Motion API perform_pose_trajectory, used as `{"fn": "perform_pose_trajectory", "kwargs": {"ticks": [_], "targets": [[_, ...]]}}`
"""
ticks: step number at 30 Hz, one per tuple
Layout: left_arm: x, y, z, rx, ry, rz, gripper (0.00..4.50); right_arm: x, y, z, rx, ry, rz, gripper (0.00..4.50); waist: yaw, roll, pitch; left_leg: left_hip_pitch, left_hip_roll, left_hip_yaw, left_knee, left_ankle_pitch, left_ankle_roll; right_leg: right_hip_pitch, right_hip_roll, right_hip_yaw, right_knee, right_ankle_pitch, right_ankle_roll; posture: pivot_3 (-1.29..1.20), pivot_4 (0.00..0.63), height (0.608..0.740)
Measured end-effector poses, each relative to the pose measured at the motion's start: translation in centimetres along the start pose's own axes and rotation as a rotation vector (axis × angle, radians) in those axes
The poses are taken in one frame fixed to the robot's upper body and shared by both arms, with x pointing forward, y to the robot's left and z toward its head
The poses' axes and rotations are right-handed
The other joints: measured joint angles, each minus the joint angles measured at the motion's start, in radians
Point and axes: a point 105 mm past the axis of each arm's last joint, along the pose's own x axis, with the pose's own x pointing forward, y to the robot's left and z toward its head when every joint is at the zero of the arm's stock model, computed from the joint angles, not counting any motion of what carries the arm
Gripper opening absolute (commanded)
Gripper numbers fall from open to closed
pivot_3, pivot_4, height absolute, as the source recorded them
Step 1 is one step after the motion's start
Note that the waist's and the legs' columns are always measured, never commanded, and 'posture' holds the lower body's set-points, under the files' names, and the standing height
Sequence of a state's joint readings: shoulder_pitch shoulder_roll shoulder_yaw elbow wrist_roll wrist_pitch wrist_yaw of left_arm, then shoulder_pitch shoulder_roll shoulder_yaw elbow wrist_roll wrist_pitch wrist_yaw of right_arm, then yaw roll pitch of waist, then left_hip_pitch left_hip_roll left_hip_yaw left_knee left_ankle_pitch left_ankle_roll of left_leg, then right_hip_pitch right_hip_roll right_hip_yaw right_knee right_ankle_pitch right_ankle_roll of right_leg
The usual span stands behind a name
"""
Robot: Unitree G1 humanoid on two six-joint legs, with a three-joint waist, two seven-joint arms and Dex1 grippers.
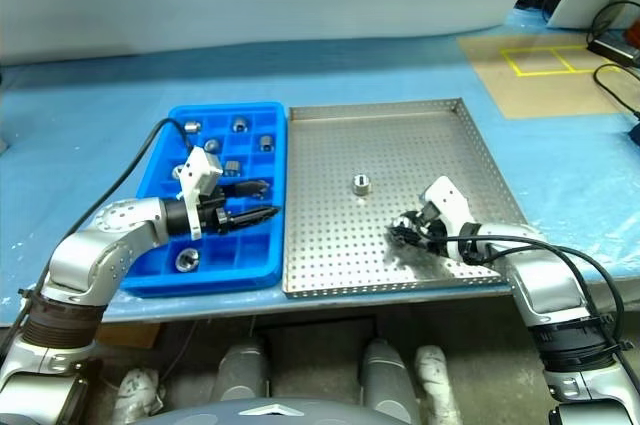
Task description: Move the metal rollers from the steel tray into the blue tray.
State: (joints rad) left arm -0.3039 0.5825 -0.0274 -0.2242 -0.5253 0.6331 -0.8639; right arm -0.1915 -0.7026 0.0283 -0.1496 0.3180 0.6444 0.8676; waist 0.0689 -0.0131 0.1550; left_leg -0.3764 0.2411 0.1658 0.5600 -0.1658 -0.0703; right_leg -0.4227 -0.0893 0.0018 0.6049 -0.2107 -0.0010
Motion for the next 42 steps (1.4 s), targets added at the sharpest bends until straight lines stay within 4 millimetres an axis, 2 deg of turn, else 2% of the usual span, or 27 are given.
{"fn": "perform_pose_trajectory", "kwargs": {"ticks": [4,7,11,14,17,20,22,24,27,30,34,42], "targets": [[-0.1,-0.2,0.3,0.005,0.008,-0.001,3.42,0.1,-0.6,1.7,-0.027,-0.028,-0.018,1.68,-0.002,0.000,0.000,0.001,0.000,0.001,0.000,0.000,0.000,0.000,0.000,0.000,0.000,0.000,0.000,-0.05,0.150,0.740],[-0.4,-0.2,0.7,0.015,0.012,0.008,3.42,0.4,-0.4,4.2,-0.052,-0.093,0.009,1.68,-0.003,0.000,0.000,0.002,0.001,0.001,0.000,0.000,0.000,0.000,0.000,0.000,0.001,0.000,0.000,-0.04,0.150,0.740],[-2.2,1.4,1.9,0.055,0.012,0.087,3.42,1.4,1.0,8.7,-0.103,-0.236,0.100,1.68,-0.005,0.000,0.000,0.002,0.001,0.001,0.000,0.001,-0.001,0.000,0.001,0.000,0.002,0.000,0.000,0.00,0.150,0.740],[-4.1,3.2,2.8,0.085,0.015,0.164,3.42,2.9,3.3,11.5,-0.168,-0.307,0.218,1.68,-0.003,0.000,0.000,0.001,0.001,0.001,-0.001,0.001,-0.002,0.000,0.001,0.000,0.002,0.000,0.000,0.02,0.150,0.740],[-6.6,4.5,2.9,0.100,0.039,0.231,3.42,5.4,6.2,11.0,-0.207,-0.285,0.382,1.68,0.000,0.000,0.000,-0.001,0.000,0.001,-0.001,0.000,-0.001,-0.001,0.000,-0.001,0.001,0.000,0.000,0.06,0.150,0.740],[-8.1,4.4,1.5,0.083,0.083,0.248,3.42,7.1,7.4,10.9,-0.194,-0.274,0.458,1.68,0.004,0.000,0.000,-0.004,0.000,0.000,0.000,0.000,0.000,-0.002,-0.001,-0.002,0.000,0.000,0.000,0.10,0.150,0.740],[-8.5,4.0,0.4,0.056,0.109,0.242,3.42,7.7,8.0,11.6,-0.199,-0.292,0.488,1.68,0.007,0.000,0.000,-0.005,0.000,-0.001,0.000,0.000,0.000,-0.003,-0.001,-0.003,0.001,0.000,0.000,0.12,0.150,0.740],[-8.8,3.6,0.0,0.052,0.113,0.244,3.42,8.2,8.4,12.3,-0.191,-0.311,0.516,1.68,0.014,-0.001,0.000,-0.005,0.001,-0.002,0.000,0.000,-0.001,-0.003,-0.001,-0.003,0.001,0.000,0.000,0.15,0.150,0.740],[-9.0,2.9,0.3,0.068,0.100,0.253,3.42,9.4,8.6,11.9,-0.116,-0.278,0.559,1.68,0.027,-0.001,0.000,-0.005,0.001,-0.003,0.000,0.001,-0.002,-0.003,-0.001,-0.003,0.001,0.000,0.000,0.17,0.150,0.740],[-9.0,2.4,-0.2,0.047,0.095,0.265,3.42,10.1,9.4,10.7,-0.015,-0.217,0.627,1.68,0.034,-0.001,0.000,-0.005,0.001,-0.003,0.000,0.001,-0.002,-0.003,-0.001,-0.003,0.002,0.000,-0.001,0.17,0.150,0.740],[-8.8,1.8,-0.7,0.032,0.089,0.271,3.42,10.4,10.9,10.6,0.097,-0.180,0.706,1.68,0.034,-0.001,0.000,-0.005,0.001,-0.005,0.000,0.002,-0.003,-0.002,-0.001,-0.003,0.002,0.000,-0.001,0.19,0.150,0.740],[-8.6,1.5,-0.7,0.027,0.078,0.276,3.42,10.0,11.9,10.5,0.174,-0.133,0.780,1.68,0.038,-0.001,0.000,-0.005,0.001,-0.006,0.000,0.002,-0.004,-0.002,-0.001,-0.003,0.002,0.000,-0.001,0.18,0.150,0.740]]}}
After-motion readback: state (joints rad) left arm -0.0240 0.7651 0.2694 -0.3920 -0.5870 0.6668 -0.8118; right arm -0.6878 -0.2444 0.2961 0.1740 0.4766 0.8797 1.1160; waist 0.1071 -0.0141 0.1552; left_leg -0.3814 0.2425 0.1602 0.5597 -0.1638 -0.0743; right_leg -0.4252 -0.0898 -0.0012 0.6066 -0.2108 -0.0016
